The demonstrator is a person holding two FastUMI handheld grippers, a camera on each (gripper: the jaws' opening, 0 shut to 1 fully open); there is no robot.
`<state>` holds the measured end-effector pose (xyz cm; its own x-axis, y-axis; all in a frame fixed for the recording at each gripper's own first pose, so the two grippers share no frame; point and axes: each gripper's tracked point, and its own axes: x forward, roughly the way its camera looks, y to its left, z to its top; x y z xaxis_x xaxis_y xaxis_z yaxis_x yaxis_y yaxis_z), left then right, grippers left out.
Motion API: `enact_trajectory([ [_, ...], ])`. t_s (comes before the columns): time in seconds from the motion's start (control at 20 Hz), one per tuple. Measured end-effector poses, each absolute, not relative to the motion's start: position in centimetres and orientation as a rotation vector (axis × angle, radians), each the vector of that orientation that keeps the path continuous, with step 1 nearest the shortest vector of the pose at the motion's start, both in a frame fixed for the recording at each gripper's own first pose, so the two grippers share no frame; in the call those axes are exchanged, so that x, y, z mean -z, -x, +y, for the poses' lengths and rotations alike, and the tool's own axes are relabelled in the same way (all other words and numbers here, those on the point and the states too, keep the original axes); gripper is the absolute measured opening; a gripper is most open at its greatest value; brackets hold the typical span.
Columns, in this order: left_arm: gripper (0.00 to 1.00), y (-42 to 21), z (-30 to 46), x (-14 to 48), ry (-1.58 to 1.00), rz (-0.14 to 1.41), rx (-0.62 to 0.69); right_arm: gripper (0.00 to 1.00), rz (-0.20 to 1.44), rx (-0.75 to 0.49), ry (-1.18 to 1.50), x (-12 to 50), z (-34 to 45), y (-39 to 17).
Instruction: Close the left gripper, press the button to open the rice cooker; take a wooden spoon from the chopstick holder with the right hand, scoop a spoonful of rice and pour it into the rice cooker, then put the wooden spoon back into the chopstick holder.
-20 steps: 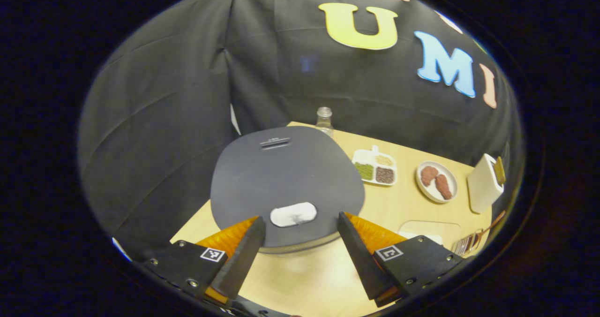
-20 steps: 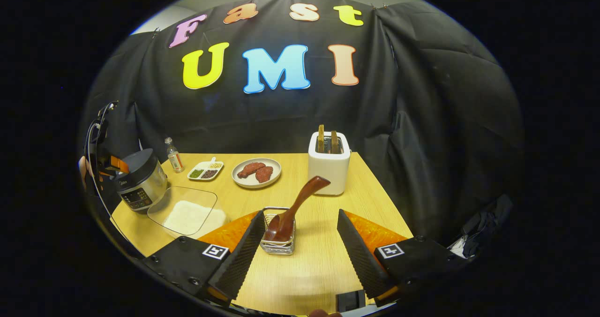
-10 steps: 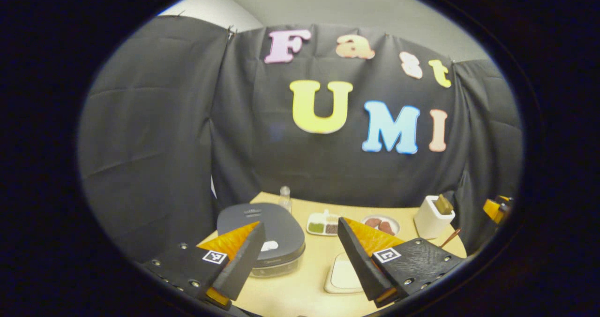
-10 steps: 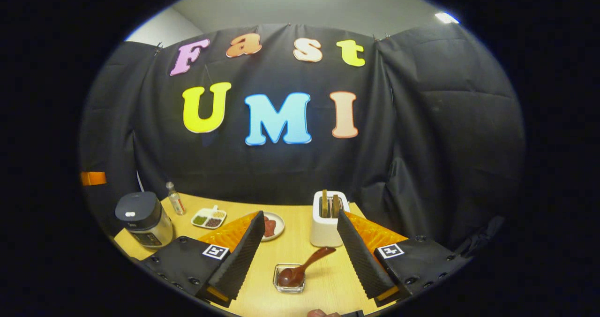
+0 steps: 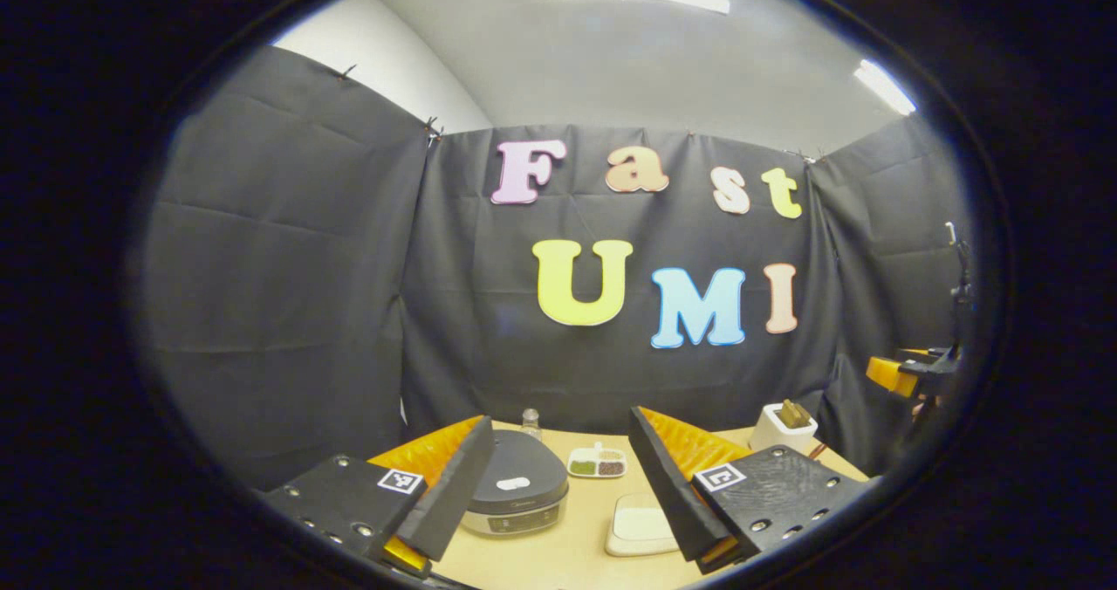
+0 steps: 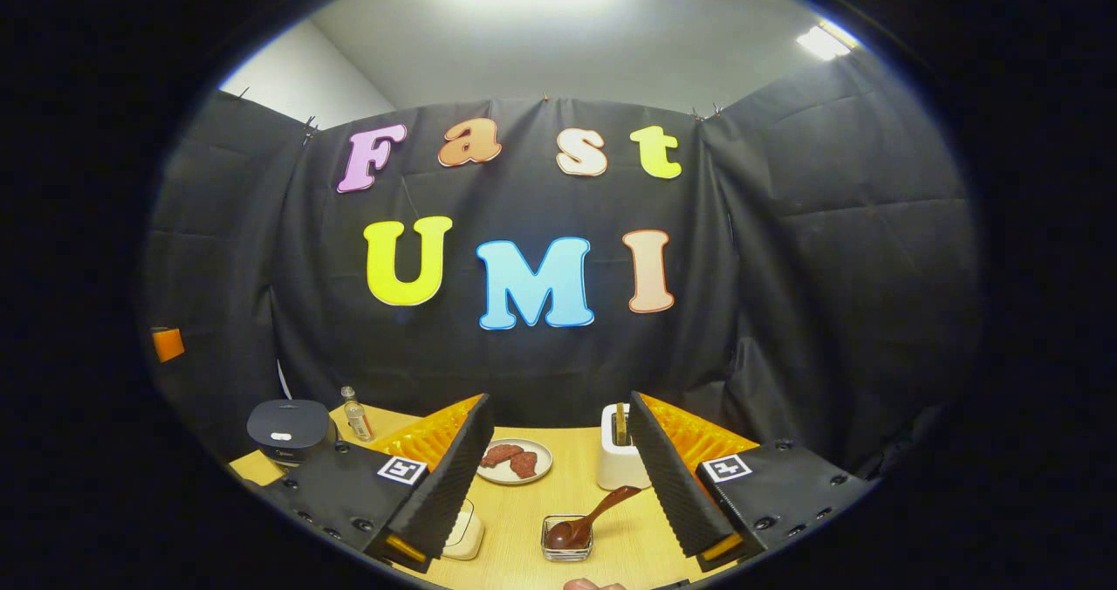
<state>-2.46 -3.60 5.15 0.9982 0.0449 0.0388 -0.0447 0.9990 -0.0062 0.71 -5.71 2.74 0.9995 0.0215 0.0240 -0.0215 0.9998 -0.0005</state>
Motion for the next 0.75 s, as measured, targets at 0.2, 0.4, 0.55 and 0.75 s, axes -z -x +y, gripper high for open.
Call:
enact_trajectory([
  [0.2, 0.98, 3.7, -4.0, -4.0, 0.029, -0.027, -0.038, 0.99, -0.01, -0.044, 0.005, -2.4, -4.8, 0.2],
  [0.4, 0.97, 4.1, -3.4, -3.5, 0.043, -0.024, -0.051, 0.99, 0.004, -0.054, 0.005, -1.7, -4.6, 1.1],
  [0.55, 0.98, 4.6, -3.7, -3.0, 0.068, -0.02, -0.049, 0.99, 0.014, -0.048, 0.013, -1.4, -5.2, 1.3],
  [0.75, 0.97, 4.9, -3.4, -2.4, 0.051, 0.001, -0.05, 0.99, 0.042, -0.038, -0.014, -0.6, -5.8, 1.9],
])
